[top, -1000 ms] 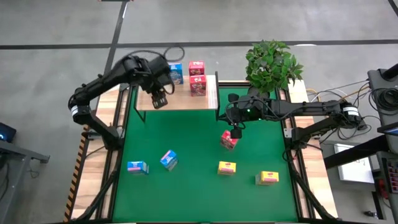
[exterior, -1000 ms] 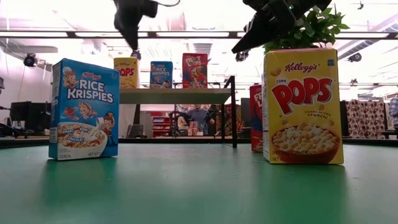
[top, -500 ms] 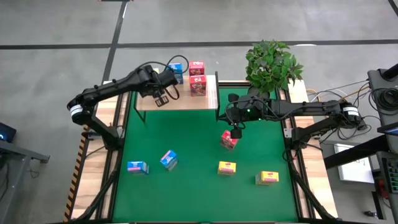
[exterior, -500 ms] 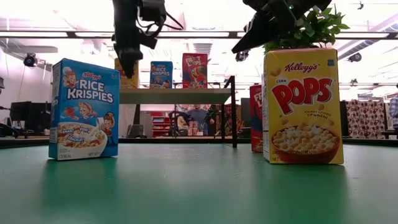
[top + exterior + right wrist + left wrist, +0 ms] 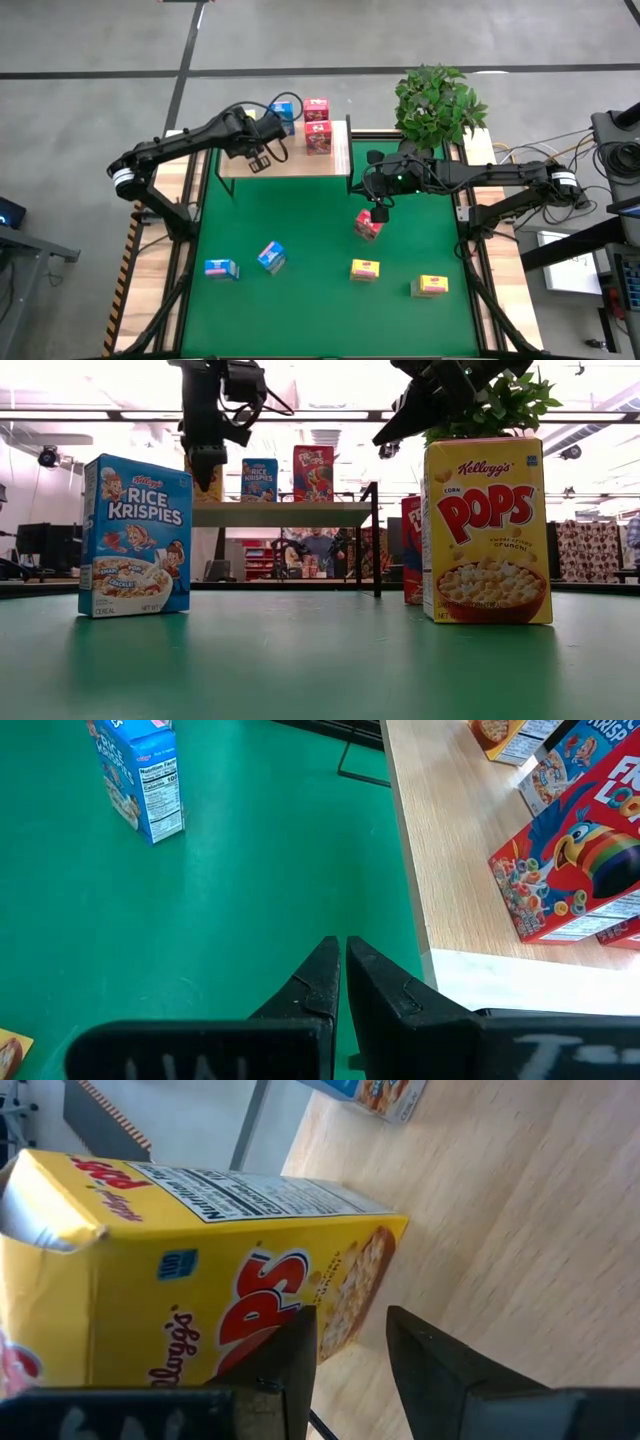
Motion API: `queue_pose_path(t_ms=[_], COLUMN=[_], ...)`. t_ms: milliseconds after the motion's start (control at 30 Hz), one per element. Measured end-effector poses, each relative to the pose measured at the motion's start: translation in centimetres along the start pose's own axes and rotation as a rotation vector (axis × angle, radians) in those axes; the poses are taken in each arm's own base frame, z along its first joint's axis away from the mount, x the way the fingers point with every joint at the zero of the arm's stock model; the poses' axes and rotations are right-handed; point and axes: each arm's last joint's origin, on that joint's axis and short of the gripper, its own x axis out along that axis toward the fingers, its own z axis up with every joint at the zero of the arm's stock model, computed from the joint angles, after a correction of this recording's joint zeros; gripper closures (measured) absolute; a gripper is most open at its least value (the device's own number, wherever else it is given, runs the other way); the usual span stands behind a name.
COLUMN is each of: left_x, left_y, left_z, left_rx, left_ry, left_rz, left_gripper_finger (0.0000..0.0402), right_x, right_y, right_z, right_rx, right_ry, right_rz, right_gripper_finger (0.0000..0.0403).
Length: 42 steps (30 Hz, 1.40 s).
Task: Stack cereal on shelf
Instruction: Adjust the yellow cereal on the shelf
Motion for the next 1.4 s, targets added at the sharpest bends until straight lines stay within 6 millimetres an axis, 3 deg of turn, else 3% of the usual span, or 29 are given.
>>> queue_pose_path(t_ms=[1400], left_x=[0.73], left_y=[0.74], left_z=[0.24], left_rx=[-0.047], left_ry=[-0.009], left_rz=[0.009], left_gripper_finger=[0.0295], right_x=[0.00], right_y=[0.00], right_z=[0.00], right_rx=[0.008], right_ry=[0.000], right_rz=[0.000], right_gripper_finger=[0.0390])
